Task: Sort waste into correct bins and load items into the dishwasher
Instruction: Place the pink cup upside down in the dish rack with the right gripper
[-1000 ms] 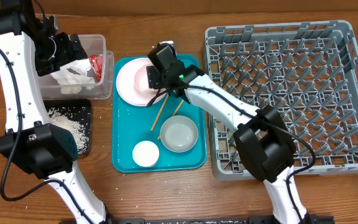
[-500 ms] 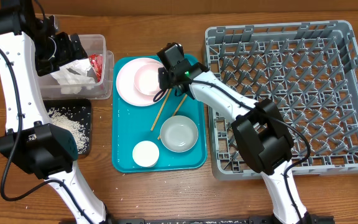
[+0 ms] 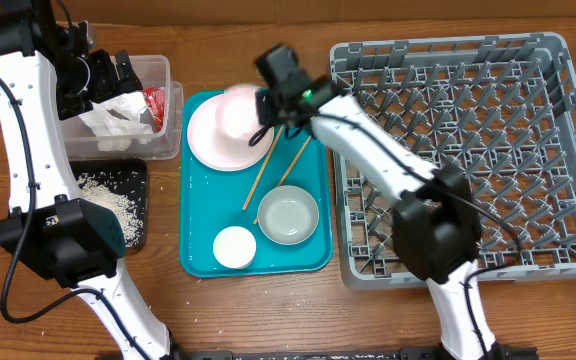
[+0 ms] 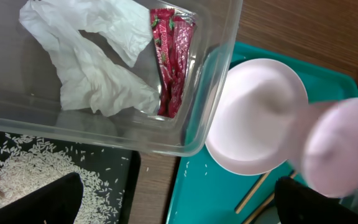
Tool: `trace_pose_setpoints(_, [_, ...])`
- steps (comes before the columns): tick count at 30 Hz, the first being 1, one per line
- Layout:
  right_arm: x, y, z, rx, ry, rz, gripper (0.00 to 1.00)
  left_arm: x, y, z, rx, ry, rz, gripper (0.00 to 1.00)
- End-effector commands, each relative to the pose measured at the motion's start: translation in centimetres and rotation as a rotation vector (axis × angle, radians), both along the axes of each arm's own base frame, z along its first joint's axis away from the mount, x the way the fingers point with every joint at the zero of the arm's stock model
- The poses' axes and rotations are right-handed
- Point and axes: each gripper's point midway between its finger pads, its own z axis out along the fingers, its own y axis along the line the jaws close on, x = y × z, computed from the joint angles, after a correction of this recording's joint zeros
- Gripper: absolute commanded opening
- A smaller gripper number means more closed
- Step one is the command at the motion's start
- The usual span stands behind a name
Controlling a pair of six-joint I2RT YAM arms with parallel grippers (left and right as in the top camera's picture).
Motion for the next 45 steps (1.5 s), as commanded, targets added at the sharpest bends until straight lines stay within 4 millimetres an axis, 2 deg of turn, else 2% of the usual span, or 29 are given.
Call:
trace_pose_setpoints(1, [2.0,-7.5,13.7,-0.043,-0.271,-0.199,0.04,0.0,-0.3,0.3,0.006,-0.008,-0.014,1.00])
trace_pose_setpoints(3, [1.9,-12.8,16.8,-0.165,-0.355,-0.356,0.04,0.0,-0.3,0.3,0.006,-0.008,-0.014,1.00])
trace_pose_setpoints(4, [1.7,-14.4,17.4,-0.214,-0.374,-0.405,0.04,0.0,-0.3,0.3,0.006,-0.008,-0.015,1.00])
trace_pose_setpoints(5, [1.2,-17.2,18.4,-0.322,-0.409,-0.498,0.04,0.0,-0.3,0.3,0.006,-0.008,-0.014,1.00])
trace_pose_setpoints(6, [0.8,-19.2,19.0,-0.432,-0.433,-0.551,0.04,0.0,-0.3,0.3,0.006,-0.008,-0.014,1.00])
trace_pose_setpoints(8, [0.2,-22.0,19.2,-0.665,-0.447,-0.594,0.04,0.0,-0.4,0.3,0.005,-0.009,-0.015,1.00])
trace_pose_setpoints(10, [0.2,-23.0,18.7,-0.799,-0.434,-0.590,0.04,0.1,-0.4,0.3,0.003,-0.012,-0.011,1.00])
trace_pose_setpoints(12, [0.4,-23.3,17.7,-0.887,-0.411,-0.566,0.04,0.2,-0.3,0.3,-0.002,-0.013,0.005,1.00])
trace_pose_setpoints(15, [1.3,-23.0,15.2,-1.035,-0.333,-0.437,0.04,0.4,-0.3,0.4,0.000,-0.023,0.009,1.00])
trace_pose_setpoints(18, [1.9,-23.4,13.5,-1.153,-0.300,-0.426,0.04,0.7,-0.2,0.5,0.003,-0.035,0.009,1.00])
trace_pose_setpoints(23, [2.9,-22.8,9.3,-1.229,-0.223,-0.336,0.04,1.0,-0.1,0.6,0.007,-0.049,0.009,1.00])
trace_pose_setpoints(26, [3.2,-22.8,7.6,-1.305,-0.181,-0.283,0.04,1.2,0.0,0.7,0.010,-0.059,0.010,1.00])
trace_pose_setpoints(28, [3.2,-23.1,7.4,-1.358,-0.178,-0.299,0.04,1.3,0.0,0.7,0.011,-0.064,0.009,1.00])
trace_pose_setpoints(33, [3.3,-22.8,6.8,-1.354,-0.172,-0.284,0.04,1.4,0.0,0.8,0.013,-0.068,0.010,1.00])
trace_pose_setpoints(39, [2.9,-19.2,5.8,-1.289,-0.193,-0.194,0.04,1.5,0.1,0.8,0.014,-0.069,0.010,1.00])
trace_pose_setpoints(45, [2.4,-17.4,5.8,-1.285,-0.216,-0.163,0.04,1.8,0.2,0.9,0.020,-0.083,0.010,1.00])
